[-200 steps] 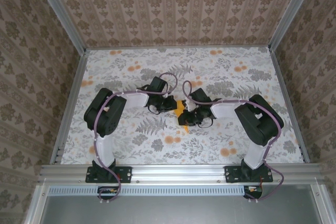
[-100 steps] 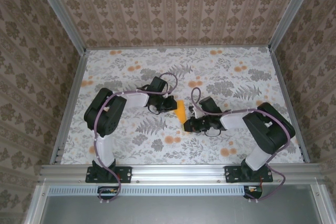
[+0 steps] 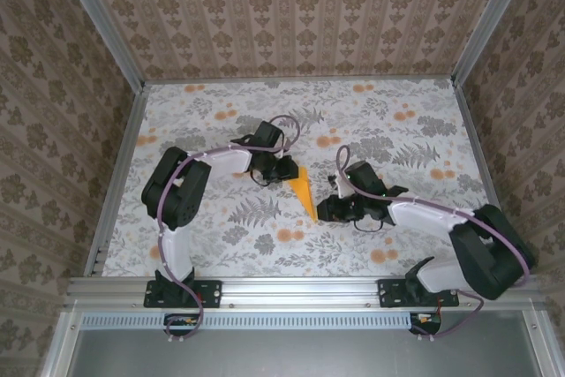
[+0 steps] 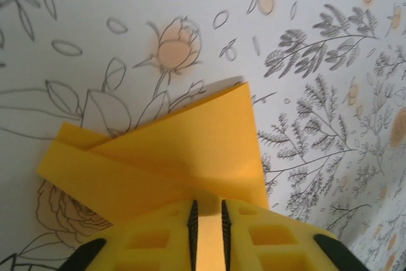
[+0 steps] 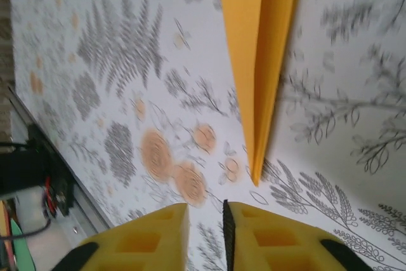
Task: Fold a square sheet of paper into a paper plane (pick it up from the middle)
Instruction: Fold the wing for the fifth time at the center of the table, then turn over a paper plane at the center of the table.
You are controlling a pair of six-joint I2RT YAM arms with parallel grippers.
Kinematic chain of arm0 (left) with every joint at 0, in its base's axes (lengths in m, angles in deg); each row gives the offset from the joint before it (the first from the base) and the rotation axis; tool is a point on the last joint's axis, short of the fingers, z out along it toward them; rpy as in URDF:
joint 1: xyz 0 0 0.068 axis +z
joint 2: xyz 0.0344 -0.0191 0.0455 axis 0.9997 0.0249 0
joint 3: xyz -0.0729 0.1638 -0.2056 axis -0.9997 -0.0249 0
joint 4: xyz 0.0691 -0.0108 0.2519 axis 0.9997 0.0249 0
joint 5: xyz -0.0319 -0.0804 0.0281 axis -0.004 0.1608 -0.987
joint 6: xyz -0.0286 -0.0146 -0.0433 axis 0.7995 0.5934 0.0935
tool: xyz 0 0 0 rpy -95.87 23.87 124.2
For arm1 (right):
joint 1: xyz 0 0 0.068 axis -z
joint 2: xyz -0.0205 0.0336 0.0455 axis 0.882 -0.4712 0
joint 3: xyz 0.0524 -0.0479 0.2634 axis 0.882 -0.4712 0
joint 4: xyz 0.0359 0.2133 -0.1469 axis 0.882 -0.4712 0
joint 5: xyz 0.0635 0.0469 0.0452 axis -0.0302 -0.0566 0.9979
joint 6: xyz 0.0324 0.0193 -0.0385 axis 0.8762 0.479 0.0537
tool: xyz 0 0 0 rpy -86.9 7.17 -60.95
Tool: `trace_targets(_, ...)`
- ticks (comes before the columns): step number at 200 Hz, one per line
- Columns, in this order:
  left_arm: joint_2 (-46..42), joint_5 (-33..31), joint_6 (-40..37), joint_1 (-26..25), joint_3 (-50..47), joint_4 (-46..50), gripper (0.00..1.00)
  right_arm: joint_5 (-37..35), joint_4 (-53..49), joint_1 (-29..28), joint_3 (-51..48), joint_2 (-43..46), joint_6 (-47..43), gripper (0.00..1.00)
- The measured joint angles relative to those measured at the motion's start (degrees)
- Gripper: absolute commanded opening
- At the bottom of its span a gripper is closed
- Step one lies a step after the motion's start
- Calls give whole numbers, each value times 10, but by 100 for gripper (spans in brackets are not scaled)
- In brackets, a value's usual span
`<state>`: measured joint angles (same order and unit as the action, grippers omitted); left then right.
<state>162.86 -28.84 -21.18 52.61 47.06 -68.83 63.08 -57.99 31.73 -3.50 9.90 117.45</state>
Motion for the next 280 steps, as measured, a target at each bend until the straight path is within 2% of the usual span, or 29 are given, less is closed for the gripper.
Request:
trace_targets(29,-10,-16,-6,-7,24,27,42,-73,-23,15,34,44,-15,57)
trace_targets(65,-38,-85,7,-33,47,110,58,-138,-30,58,47,39,-21,69)
trace_targets(87,-42,-138,22,-61,69,158,65,-160,-29,85,47,20,-12,71)
trace_targets(114,-41,-189,48,-98,97,210,67,-174,-19,102,42,4,-7,72)
trace_targets(155,-1,-214,69,-120,148,239,68,-177,-13,122,23,0,3,73)
trace_targets(199,51,-218,74,-120,167,267,64,-177,-12,125,19,0,7,73)
trace_targets(240,47,-239,88,-120,162,282,50,-177,-8,127,19,-2,10,73)
trace_targets(280,-14,-247,117,-120,101,263,33,-177,2,127,19,-15,19,72)
